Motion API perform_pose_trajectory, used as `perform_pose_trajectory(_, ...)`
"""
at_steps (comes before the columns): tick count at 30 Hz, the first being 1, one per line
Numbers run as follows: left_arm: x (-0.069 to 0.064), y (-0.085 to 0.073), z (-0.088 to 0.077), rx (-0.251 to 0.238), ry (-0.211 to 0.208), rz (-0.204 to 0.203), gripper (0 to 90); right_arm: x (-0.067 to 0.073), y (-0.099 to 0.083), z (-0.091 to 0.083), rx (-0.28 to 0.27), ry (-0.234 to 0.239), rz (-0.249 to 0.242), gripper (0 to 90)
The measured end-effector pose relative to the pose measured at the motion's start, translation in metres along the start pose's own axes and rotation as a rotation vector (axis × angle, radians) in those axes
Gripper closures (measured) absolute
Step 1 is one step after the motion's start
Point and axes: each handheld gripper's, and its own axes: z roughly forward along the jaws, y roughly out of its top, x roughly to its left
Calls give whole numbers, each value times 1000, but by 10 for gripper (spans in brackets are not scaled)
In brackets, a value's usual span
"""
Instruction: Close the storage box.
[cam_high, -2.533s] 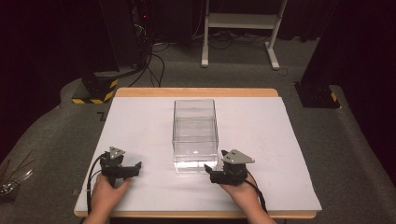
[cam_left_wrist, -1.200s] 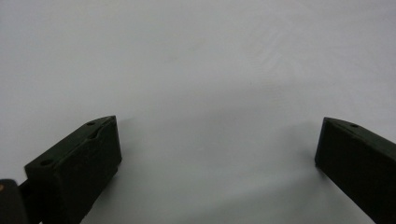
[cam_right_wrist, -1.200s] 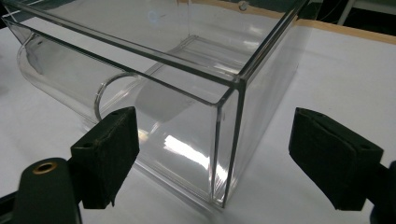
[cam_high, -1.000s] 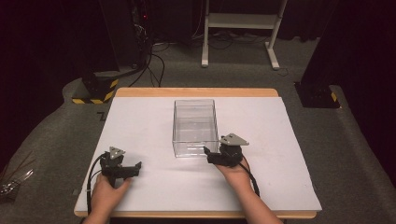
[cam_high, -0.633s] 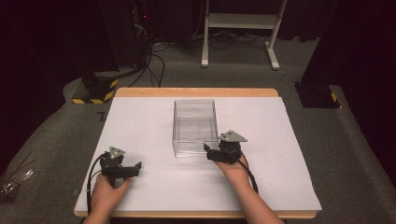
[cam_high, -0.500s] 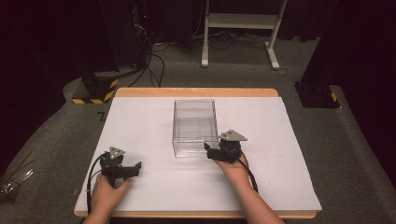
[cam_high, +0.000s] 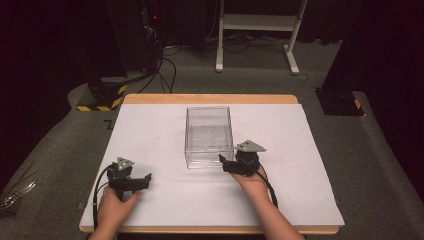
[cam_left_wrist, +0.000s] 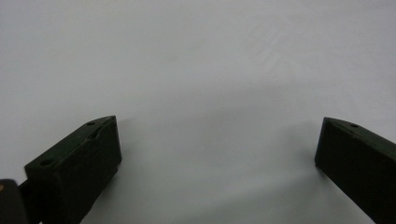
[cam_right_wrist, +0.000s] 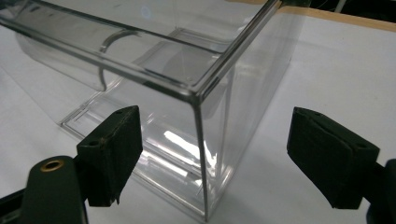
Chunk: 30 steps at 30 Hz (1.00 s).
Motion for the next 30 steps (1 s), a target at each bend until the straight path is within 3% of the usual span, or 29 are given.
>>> perform_pose_trajectory(11, 0, 0, 0, -1, 0, 0, 6, -1, -7, -27, -20, 15, -16, 189)
perform_pose_trajectory(20, 0, 0, 0, -1, 0, 0, 6, -17, -22, -47, -8, -13, -3, 192)
perform_pose_trajectory(30, 0, 0, 0, -1, 1, 1, 6, -42, -52, -68, 47, -77, 9, 197)
